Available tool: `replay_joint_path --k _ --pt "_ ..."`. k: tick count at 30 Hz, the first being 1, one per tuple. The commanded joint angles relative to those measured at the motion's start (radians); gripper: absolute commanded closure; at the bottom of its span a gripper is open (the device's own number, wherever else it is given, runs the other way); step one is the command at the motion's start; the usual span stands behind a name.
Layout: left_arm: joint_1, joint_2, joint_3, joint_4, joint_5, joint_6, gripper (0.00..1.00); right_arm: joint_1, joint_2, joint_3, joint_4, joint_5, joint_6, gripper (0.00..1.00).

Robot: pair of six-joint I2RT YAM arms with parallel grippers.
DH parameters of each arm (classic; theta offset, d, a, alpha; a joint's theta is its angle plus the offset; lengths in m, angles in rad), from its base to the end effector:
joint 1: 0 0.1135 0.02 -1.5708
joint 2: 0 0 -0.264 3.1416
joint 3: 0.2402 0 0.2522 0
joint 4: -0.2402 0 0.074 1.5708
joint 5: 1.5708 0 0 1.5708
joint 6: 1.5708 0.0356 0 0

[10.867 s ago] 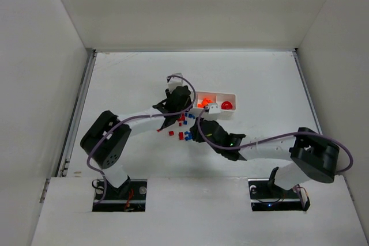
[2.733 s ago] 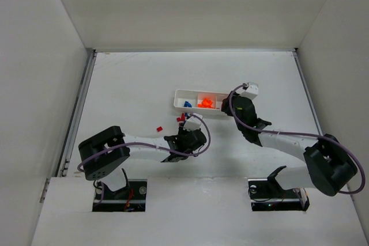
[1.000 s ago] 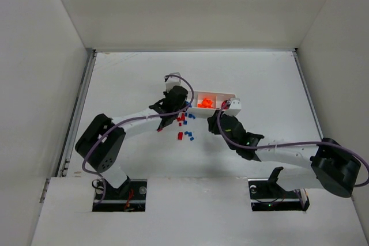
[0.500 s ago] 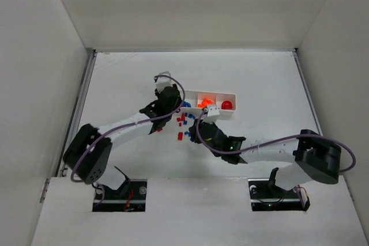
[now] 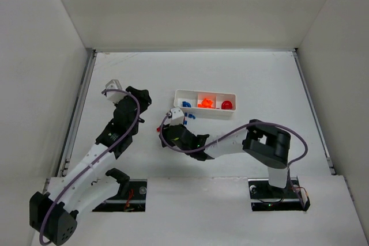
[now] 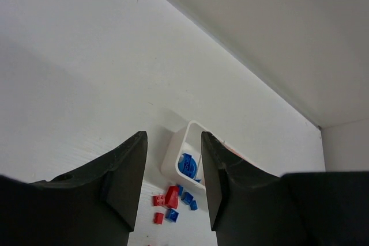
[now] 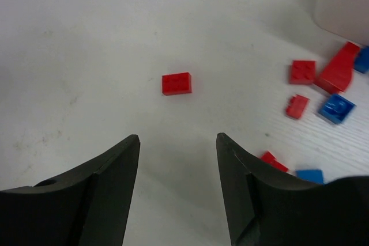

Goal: Sort the legos into containers by color

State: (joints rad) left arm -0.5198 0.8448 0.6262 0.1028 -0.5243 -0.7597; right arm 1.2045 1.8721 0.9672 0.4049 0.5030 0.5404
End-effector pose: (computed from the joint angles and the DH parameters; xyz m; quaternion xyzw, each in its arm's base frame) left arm 0.1833 -0.0844 0.3043 -0.2574 0.6955 -0.2282 0.6308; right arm 0.1554 0.3572 0.1596 -0.1515 0.8289 0.2408 0.4816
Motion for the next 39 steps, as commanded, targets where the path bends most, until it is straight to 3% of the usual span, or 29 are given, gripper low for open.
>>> replay_joint_path --k 1,8,21,27,32,39 --pt "0.008 -0.064 -0.019 -0.072 -0.016 -0.061 0.60 -0.010 0.076 0.106 0.058 -0.058 -0.059 0.38" --pt "0.004 -0.066 -0.022 -0.069 -0.019 -0.041 0.59 -0.018 0.196 0.243 -0.029 -0.046 -0.102 0.37" --pt "-0.003 -0.127 -0.013 -0.081 -0.022 -0.027 0.58 -0.036 0.282 0.307 -0.092 0.040 -0.106 0.41" --pt "-0.004 -0.135 -0.016 -0.081 -0.022 -0.021 0.58 -0.038 0.309 0.321 -0.094 0.040 -0.111 0.52" --pt "-0.006 -0.136 -0.017 -0.081 -0.022 -0.021 0.58 -0.036 0.314 0.318 -0.094 0.042 -0.123 0.68" --pt "-0.006 -0.138 -0.025 -0.081 -0.022 -0.018 0.58 -0.024 0.214 0.249 -0.063 0.100 -0.119 0.77"
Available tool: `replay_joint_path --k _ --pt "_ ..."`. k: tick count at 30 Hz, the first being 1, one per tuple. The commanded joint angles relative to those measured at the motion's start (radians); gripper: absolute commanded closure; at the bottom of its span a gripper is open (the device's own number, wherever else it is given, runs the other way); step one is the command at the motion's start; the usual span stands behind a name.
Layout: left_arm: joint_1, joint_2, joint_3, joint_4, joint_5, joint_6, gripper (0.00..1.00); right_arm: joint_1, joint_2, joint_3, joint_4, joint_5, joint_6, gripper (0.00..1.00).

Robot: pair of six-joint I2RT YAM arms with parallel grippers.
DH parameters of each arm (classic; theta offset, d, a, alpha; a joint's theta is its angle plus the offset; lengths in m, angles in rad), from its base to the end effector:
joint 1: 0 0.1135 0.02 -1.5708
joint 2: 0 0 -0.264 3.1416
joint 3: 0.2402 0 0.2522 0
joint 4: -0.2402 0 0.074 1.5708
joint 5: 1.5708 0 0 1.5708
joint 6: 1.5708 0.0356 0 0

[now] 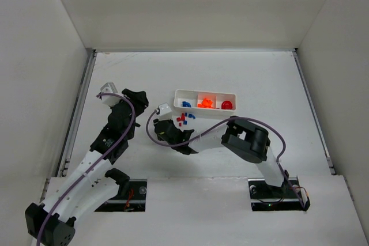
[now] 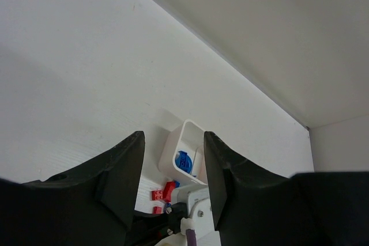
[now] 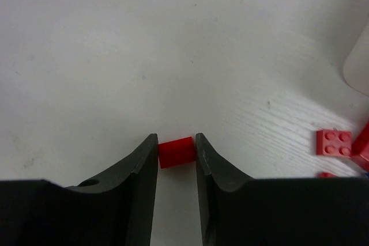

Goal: Sort the legos into containers by color

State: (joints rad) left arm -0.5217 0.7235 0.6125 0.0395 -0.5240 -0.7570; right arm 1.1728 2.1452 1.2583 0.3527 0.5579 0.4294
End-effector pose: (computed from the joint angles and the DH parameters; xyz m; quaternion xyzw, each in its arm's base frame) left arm 0.1621 -0.0727 0.3133 -0.2582 0.6813 -0.2406 0.6413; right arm 0.1935 0.4116 0.1301 -0.1762 0.8276 0.1756 0.5032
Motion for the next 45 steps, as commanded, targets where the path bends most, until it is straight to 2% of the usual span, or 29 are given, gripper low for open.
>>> replay_joint_path --k 1,7,11,17,21,26,29,31,37,45 --pt "-0.004 -0.012 -0.011 -0.018 -0.018 -0.018 0.57 0.009 -0.086 -0.062 0.003 0.048 -0.006 0.77" --pt "-0.031 0.037 -0.008 -0.018 0.007 0.016 0.56 0.001 -0.309 -0.223 0.091 0.048 0.006 0.77" --pt "-0.099 0.080 -0.016 -0.010 0.016 0.036 0.58 -0.054 -0.476 -0.342 0.100 0.054 0.011 0.77" --pt "-0.319 0.229 -0.022 0.008 0.016 0.107 0.63 -0.208 -0.700 -0.528 0.108 0.059 0.012 0.77" --pt "-0.467 0.394 -0.002 0.011 0.019 0.171 0.64 -0.347 -0.812 -0.626 0.095 0.039 0.017 0.76" --pt "-0.589 0.565 0.046 0.013 0.024 0.222 0.65 -0.503 -0.820 -0.663 0.080 -0.012 0.016 0.76" --pt "-0.633 0.625 0.061 0.016 0.019 0.239 0.65 -0.555 -0.798 -0.663 0.077 -0.021 0.016 0.76" --pt "-0.651 0.652 0.067 0.016 0.019 0.242 0.65 -0.572 -0.786 -0.660 0.078 -0.032 0.017 0.74" --pt "-0.694 0.715 0.073 0.020 0.018 0.242 0.65 -0.578 -0.780 -0.651 0.080 -0.035 0.011 0.52" --pt "-0.686 0.778 0.082 0.065 -0.011 0.249 0.66 -0.571 -0.844 -0.697 0.088 -0.036 0.017 0.50"
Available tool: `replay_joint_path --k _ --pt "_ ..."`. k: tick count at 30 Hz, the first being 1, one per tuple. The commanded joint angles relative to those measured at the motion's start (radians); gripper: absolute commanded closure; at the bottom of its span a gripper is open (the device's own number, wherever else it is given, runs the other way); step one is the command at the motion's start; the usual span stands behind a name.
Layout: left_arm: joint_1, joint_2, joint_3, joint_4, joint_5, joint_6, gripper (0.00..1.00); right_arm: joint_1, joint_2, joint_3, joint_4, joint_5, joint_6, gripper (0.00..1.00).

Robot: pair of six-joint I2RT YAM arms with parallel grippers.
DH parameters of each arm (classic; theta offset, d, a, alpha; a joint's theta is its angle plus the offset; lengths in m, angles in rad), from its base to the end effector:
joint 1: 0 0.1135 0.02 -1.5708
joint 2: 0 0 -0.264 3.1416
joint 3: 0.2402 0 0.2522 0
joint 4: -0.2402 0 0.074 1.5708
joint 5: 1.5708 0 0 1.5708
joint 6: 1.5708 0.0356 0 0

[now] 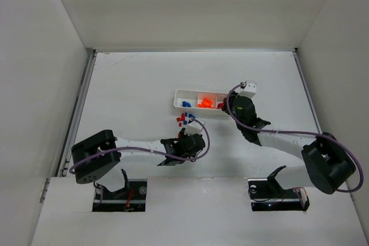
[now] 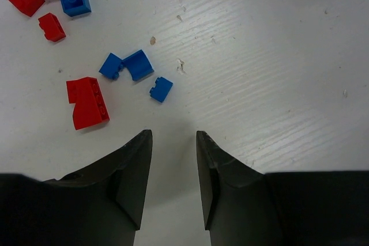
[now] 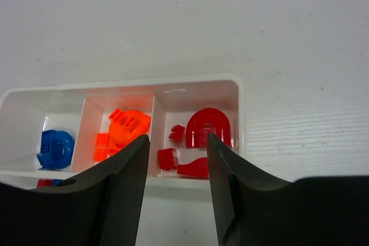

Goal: Sort the legos into containers by color

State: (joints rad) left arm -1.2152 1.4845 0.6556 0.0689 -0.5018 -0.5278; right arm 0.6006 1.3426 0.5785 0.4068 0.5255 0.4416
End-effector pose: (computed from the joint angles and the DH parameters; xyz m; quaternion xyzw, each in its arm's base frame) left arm 0.1147 -0.2596 0.1640 0.2078 0.8711 -0.1455 0.4205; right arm 0.2385 0.1417 0.2078 0.0846 0.8026 0.0891 0.5838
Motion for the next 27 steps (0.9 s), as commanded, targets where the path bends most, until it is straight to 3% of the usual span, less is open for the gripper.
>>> replay_joint_path --k 1,14,23,27 --pt "0.012 0.029 0.042 0.043 -0.034 0.028 0.67 0.006 -0.045 -0.023 0.035 -0.004 0.005 0.50" --pt "0.069 0.122 0.068 0.104 -0.032 0.110 0.71 0.011 -0.036 -0.051 0.059 -0.005 0.026 0.51" --pt "0.055 0.143 0.072 0.134 -0.027 0.135 0.87 0.008 -0.037 -0.055 0.061 -0.005 0.032 0.51" --pt "0.041 0.083 0.078 0.121 -0.023 0.134 0.91 0.006 -0.051 -0.065 0.061 -0.005 0.032 0.51"
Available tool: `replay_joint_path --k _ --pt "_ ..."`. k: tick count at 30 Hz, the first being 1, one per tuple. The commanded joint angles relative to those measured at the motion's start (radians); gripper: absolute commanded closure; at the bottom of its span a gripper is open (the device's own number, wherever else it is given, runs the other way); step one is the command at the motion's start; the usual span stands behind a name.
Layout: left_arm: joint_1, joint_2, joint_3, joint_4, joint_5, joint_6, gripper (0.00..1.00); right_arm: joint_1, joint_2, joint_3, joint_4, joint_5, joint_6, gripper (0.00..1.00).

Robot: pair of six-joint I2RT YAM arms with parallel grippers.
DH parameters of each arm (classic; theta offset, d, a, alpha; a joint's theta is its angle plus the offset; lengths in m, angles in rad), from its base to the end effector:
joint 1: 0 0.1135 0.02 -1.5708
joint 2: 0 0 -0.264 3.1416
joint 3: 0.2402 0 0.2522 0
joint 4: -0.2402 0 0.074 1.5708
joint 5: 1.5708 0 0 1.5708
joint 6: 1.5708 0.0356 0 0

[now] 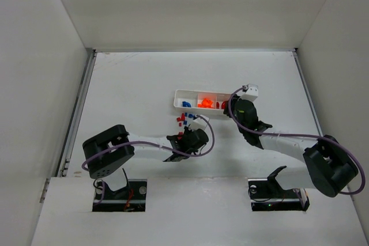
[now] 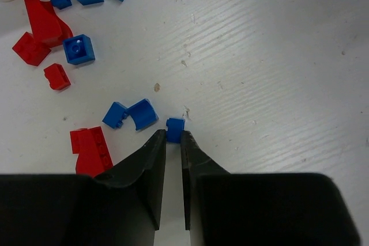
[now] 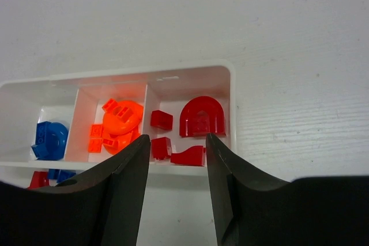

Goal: Sort the legos into containers by color

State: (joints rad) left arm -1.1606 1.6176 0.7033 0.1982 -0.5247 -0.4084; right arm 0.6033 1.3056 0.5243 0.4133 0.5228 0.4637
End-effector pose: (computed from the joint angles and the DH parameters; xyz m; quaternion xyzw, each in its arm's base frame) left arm 0.1394 -0.2758 0.1510 0.2229 0.8570 -0.1157 0.4500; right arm 0.2281 0.1356 0.2007 0.0903 0.8048 0.0945 0.5790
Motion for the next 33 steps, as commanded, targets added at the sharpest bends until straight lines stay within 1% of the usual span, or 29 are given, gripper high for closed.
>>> replay_joint_path --k 1,3,6,8,12,14,17,21,24,28,31,33 --pt "-0.018 -0.080 0.030 -0.008 0.000 0.016 0.91 0.003 -0.022 -0.013 0.055 -0.003 0.010 0.51" --pt "-0.015 -0.145 0.033 -0.009 0.002 0.016 0.91 0.003 -0.038 -0.023 0.055 -0.003 0.013 0.51" --pt "0.023 -0.228 0.042 -0.011 0.018 0.016 0.91 0.005 -0.069 -0.035 0.055 -0.009 0.016 0.51" --pt "0.072 -0.274 0.054 -0.011 0.034 0.013 0.91 0.008 -0.094 -0.047 0.055 -0.009 0.021 0.51" --pt "0.189 -0.314 0.085 -0.002 0.057 -0.003 0.91 0.014 -0.141 -0.064 0.041 -0.009 0.030 0.53" --pt "0.259 -0.299 0.113 0.009 0.081 -0.018 0.90 0.035 -0.160 -0.069 0.030 -0.009 0.049 0.54" --pt "0.357 -0.227 0.159 0.020 0.140 -0.062 0.90 0.075 -0.161 -0.060 0.009 -0.009 0.056 0.56" --pt "0.433 -0.110 0.220 0.044 0.219 -0.105 0.90 0.161 -0.134 -0.032 -0.021 -0.004 0.056 0.57" --pt "0.450 -0.053 0.251 0.052 0.224 -0.115 0.89 0.238 -0.103 -0.020 -0.022 0.002 0.056 0.57" --pt "0.468 -0.001 0.280 0.053 0.226 -0.124 0.84 0.353 -0.022 0.009 -0.021 0.003 0.072 0.57" --pt "0.473 0.010 0.280 0.053 0.223 -0.136 0.74 0.428 0.064 0.043 -0.008 0.022 0.090 0.56" --pt "0.474 -0.005 0.268 0.055 0.219 -0.145 0.69 0.474 0.131 0.078 -0.007 0.034 0.104 0.55"
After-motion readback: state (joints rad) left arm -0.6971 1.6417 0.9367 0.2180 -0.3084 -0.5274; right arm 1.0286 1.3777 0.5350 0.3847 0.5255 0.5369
